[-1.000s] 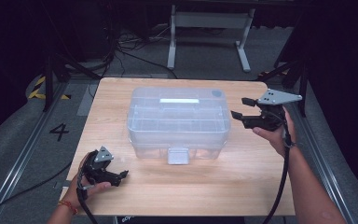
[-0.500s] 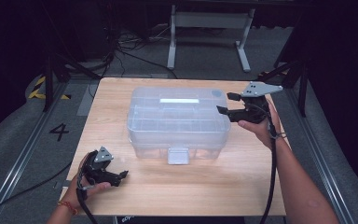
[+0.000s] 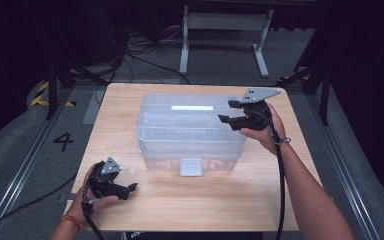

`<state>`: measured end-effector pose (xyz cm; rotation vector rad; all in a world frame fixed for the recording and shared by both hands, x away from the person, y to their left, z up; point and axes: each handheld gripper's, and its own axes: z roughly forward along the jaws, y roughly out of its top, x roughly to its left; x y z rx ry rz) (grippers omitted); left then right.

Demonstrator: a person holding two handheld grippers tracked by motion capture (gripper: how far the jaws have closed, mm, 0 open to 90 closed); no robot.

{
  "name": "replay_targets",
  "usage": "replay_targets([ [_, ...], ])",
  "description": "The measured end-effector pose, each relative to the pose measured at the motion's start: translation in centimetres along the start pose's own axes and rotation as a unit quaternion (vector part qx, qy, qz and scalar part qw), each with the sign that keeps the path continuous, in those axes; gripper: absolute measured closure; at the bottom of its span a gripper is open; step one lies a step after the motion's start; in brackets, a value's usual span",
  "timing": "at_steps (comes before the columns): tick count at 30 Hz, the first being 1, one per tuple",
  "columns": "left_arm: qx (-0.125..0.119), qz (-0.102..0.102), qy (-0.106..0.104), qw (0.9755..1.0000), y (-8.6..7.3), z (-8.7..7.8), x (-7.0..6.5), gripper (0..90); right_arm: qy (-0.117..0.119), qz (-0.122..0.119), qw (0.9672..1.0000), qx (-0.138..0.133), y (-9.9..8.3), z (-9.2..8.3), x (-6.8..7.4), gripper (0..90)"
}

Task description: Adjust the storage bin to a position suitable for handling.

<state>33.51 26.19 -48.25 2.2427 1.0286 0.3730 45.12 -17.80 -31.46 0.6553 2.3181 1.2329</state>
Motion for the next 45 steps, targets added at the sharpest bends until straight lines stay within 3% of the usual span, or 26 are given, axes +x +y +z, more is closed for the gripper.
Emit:
replay_targets([
  [6, 0.002, -0.001, -0.001, 1.0000, 0.0, 0.0, 0.0, 0.6, 0.004, -0.002, 1.0000, 0.003, 0.7, 0.7, 0.1, 41.6],
  [9, 0.002, -0.001, 0.000, 1.0000, 0.0, 0.0, 0.0, 0.6, -0.008, 0.000, 0.9998, 0.018, 1.1, 1.1, 0.3, 46.8],
  [11, 0.002, -0.001, 0.000, 1.0000, 0.0, -0.1, 0.0, 0.6, -0.003, -0.002, 0.9998, 0.021, 1.2, 1.1, 0.3, 48.9],
  [14, 0.002, -0.001, -0.001, 1.0000, 0.0, 0.0, 0.0, 0.6, 0.008, -0.003, 0.9997, 0.022, 1.0, 1.0, 0.3, 47.4],
  [19, 0.002, -0.001, 0.000, 1.0000, 0.0, -0.1, 0.0, 0.5, -0.002, -0.012, 0.9996, 0.024, 1.1, 0.9, 0.5, 48.6],
  [26, 0.002, -0.001, 0.000, 1.0000, 0.0, 0.0, 0.0, 0.6, 0.019, -0.021, 0.9994, 0.020, 0.8, 0.8, 0.9, 47.9],
  [29, 0.002, -0.001, -0.001, 1.0000, 0.0, 0.0, 0.0, 0.6, 0.017, -0.032, 0.9991, 0.022, 1.1, 1.1, 1.4, 49.3],
  [36, 0.002, -0.001, 0.000, 1.0000, 0.0, -0.1, 0.0, 0.5, 0.014, -0.045, 0.9987, 0.020, 2.0, 1.6, 1.8, 59.2],
  [40, 0.002, -0.001, 0.000, 1.0000, 0.0, -0.1, 0.0, 0.5, 0.022, -0.046, 0.9985, 0.022, 2.1, 1.8, 1.8, 63.6],
  [45, 0.002, -0.001, 0.000, 1.0000, 0.0, -0.1, 0.0, 0.6, 0.043, -0.054, 0.9971, 0.030, 2.5, 2.0, 1.8, 75.6],
])
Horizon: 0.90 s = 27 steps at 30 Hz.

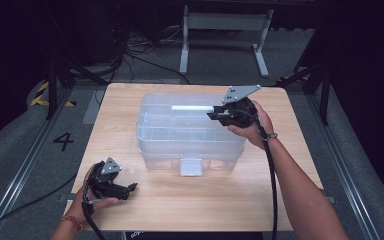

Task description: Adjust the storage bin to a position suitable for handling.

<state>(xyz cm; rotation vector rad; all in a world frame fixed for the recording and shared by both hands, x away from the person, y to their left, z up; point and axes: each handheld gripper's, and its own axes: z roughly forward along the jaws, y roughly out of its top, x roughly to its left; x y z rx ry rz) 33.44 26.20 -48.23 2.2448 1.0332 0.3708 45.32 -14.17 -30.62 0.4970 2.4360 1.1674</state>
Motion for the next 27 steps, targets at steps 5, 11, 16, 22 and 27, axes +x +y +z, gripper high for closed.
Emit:
replay_targets([
  [5, 0.000, 0.000, 0.000, 1.0000, 0.0, 0.0, 0.0, 0.6, 0.009, 0.008, 0.9999, 0.002, 0.2, 0.0, -0.3, 76.1],
  [11, -0.008, -0.003, 0.008, 0.9999, -0.1, -0.3, 0.2, 6.9, 0.018, 0.021, 0.9996, 0.008, 0.5, 0.1, -0.6, 76.1],
  [16, -0.008, -0.014, 0.021, 0.9997, 0.1, -0.9, 0.3, 24.2, 0.021, 0.032, 0.9993, 0.005, 0.6, 0.1, -0.9, 76.1],
  [22, -0.053, -0.003, 0.032, 0.9981, 1.5, -2.8, -0.1, 31.4, 0.018, 0.045, 0.9988, 0.010, 1.0, 0.0, -1.1, 76.1],
  [27, -0.102, 0.019, 0.022, 0.9943, 4.3, -4.9, -0.9, 35.3, 0.023, 0.057, 0.9979, 0.022, 1.8, 0.0, -1.7, 75.9],
])
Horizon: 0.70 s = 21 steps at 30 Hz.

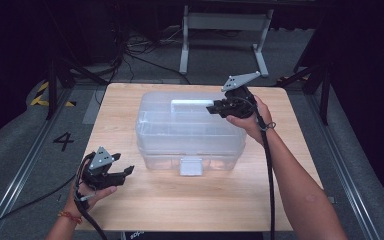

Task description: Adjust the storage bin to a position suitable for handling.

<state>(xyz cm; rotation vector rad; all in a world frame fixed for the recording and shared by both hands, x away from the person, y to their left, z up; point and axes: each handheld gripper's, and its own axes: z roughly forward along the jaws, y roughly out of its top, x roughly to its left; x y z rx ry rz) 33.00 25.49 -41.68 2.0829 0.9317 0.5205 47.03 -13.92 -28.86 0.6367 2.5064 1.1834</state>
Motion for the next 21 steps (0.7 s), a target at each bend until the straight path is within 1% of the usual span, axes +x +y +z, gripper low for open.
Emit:
replay_targets([
  [1, -0.001, 0.007, 0.003, 1.0000, 0.7, -0.1, -0.2, 36.3, 0.002, 0.001, 1.0000, 0.002, 0.1, 0.0, -0.1, 75.9],
  [3, 0.000, 0.014, 0.010, 0.9998, 1.5, -0.2, -0.3, 36.7, 0.001, 0.001, 1.0000, 0.001, 0.2, 0.0, -0.1, 75.7],
  [5, -0.005, 0.018, 0.007, 0.9998, 2.0, -0.3, -0.4, 38.9, 0.001, 0.003, 1.0000, -0.001, 0.3, -0.1, -0.3, 75.7],
  [7, -0.011, 0.014, 0.007, 0.9998, 2.4, -0.3, -0.3, 41.0, 0.002, 0.008, 1.0000, -0.005, 0.4, -0.1, -0.4, 75.6],
  [8, -0.008, 0.015, 0.009, 0.9998, 2.5, -0.3, -0.2, 43.0, 0.002, 0.010, 0.9999, -0.006, 0.4, -0.1, -0.5, 75.5],
  [9, -0.010, 0.011, 0.010, 0.9998, 2.5, -0.2, -0.3, 44.8, 0.002, 0.010, 0.9999, -0.006, 0.5, -0.1, -0.5, 75.4],
  [10, -0.012, 0.011, 0.014, 0.9998, 2.7, -0.1, -0.3, 45.9, 0.001, 0.009, 0.9999, -0.008, 0.6, -0.1, -0.6, 75.3],
  [11, -0.017, 0.009, 0.014, 0.9997, 2.7, -0.1, -0.4, 48.3, 0.001, 0.013, 0.9999, -0.008, 0.7, -0.1, -0.7, 75.3],
  [13, -0.021, 0.009, 0.009, 0.9997, 3.0, 0.1, -0.4, 51.0, 0.003, 0.015, 0.9998, -0.010, 0.9, -0.3, -0.9, 75.0],
  [14, -0.026, 0.008, 0.006, 0.9996, 3.1, 0.2, -0.6, 51.6, 0.000, 0.015, 0.9998, -0.010, 1.0, -0.3, -0.9, 74.8],
  [15, -0.026, 0.008, 0.003, 0.9996, 3.2, 0.3, -0.6, 52.9, -0.001, 0.015, 0.9998, -0.009, 1.1, -0.3, -0.9, 74.6],
  [17, -0.030, 0.012, -0.002, 0.9995, 3.6, 0.5, -0.8, 55.3, -0.004, 0.012, 0.9999, -0.007, 1.4, -0.3, -1.0, 74.5],
  [19, -0.028, 0.014, -0.008, 0.9995, 3.8, 0.6, -0.8, 57.9, -0.005, 0.016, 0.9999, -0.005, 1.5, -0.3, -1.1, 74.4],
  [21, -0.027, 0.009, -0.012, 0.9995, 4.0, 0.9, -0.8, 58.8, -0.004, 0.015, 0.9999, -0.005, 1.5, -0.4, -1.1, 74.4],
])
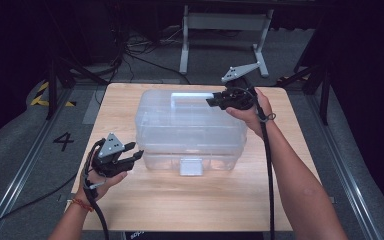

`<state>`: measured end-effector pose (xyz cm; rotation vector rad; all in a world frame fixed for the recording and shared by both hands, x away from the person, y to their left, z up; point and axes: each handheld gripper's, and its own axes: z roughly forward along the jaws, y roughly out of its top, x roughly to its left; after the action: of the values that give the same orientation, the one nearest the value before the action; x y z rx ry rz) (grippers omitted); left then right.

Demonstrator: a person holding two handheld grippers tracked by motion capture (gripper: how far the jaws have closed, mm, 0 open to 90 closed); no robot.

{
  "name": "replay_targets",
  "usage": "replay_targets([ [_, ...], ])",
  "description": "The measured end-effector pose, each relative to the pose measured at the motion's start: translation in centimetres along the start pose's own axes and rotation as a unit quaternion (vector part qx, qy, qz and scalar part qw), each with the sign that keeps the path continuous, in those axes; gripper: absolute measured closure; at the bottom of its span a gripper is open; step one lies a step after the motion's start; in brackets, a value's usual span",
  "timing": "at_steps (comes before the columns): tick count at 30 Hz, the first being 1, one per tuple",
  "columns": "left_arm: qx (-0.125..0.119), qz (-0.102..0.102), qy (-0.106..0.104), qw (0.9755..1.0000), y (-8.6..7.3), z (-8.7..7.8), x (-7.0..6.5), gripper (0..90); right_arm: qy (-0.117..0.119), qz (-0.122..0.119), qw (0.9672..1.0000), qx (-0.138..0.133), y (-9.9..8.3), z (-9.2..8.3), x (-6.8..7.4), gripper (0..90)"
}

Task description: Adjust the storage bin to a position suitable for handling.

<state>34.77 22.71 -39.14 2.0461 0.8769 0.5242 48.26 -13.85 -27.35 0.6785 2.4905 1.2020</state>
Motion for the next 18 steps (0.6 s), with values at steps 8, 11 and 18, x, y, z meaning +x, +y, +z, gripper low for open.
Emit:
replay_targets([
  [8, -0.013, -0.002, -0.015, 0.9998, 0.34, 0.49, -0.07, 64.6, 0.001, 0.005, 1.0000, -0.003, 0.21, 0.04, -0.30, 74.0],
  [11, -0.022, -0.004, -0.018, 0.9996, 0.50, 0.46, -0.14, 67.6, 0.000, 0.005, 1.0000, -0.002, 0.30, 0.04, -0.38, 73.9],
  [18, -0.030, -0.002, -0.024, 0.9993, 0.78, 0.34, -0.22, 72.8, -0.003, 0.004, 1.0000, -0.001, 0.38, 0.01, -0.34, 73.6],
])
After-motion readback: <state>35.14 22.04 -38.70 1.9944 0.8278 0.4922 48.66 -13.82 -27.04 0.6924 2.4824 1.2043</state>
